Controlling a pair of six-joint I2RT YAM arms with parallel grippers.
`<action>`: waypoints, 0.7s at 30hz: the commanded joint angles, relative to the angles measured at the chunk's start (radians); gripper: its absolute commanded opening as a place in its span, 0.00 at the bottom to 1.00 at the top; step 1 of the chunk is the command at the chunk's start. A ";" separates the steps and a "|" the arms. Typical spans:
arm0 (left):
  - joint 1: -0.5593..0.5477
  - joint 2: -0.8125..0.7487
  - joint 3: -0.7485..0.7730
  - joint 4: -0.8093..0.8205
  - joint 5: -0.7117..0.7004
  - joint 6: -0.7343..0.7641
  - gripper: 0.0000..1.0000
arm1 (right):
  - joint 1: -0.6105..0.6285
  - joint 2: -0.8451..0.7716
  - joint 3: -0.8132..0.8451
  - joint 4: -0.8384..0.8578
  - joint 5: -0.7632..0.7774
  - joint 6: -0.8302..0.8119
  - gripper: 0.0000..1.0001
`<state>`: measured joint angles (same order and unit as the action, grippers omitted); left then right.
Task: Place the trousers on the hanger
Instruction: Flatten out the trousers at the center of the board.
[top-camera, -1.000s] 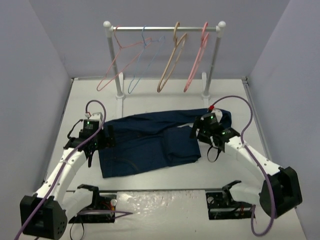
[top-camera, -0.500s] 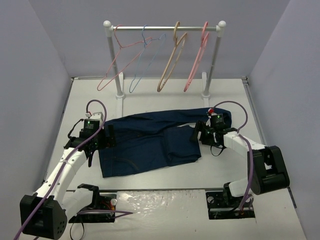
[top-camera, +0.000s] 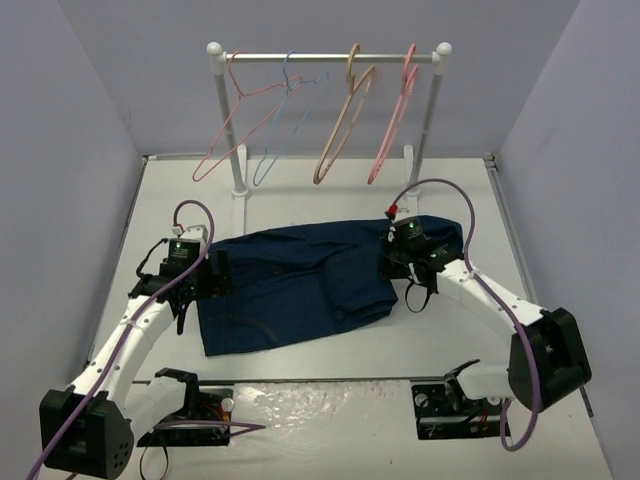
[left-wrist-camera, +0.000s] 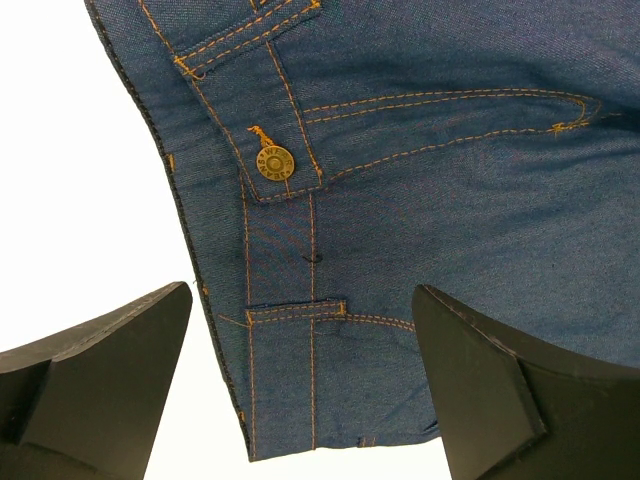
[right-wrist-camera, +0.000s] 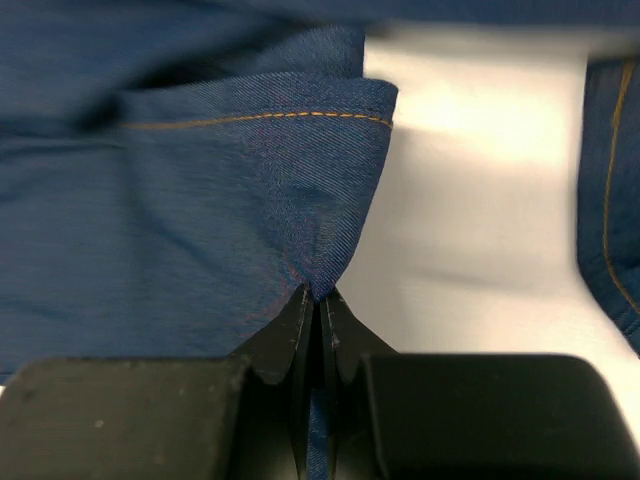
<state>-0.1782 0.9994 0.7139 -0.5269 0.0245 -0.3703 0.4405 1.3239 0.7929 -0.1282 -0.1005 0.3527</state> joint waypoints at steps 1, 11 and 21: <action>-0.009 0.004 0.058 0.017 -0.015 0.014 0.91 | 0.167 -0.079 0.109 -0.101 0.284 0.088 0.00; -0.009 0.010 0.061 0.018 -0.015 0.014 0.91 | 0.578 0.225 0.217 -0.109 0.501 0.262 0.09; -0.011 0.004 0.061 0.019 -0.015 0.014 0.91 | 0.715 0.391 0.382 -0.110 0.412 0.214 0.50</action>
<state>-0.1841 1.0126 0.7139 -0.5272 0.0222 -0.3702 1.1574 1.7739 1.0961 -0.2319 0.3030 0.5677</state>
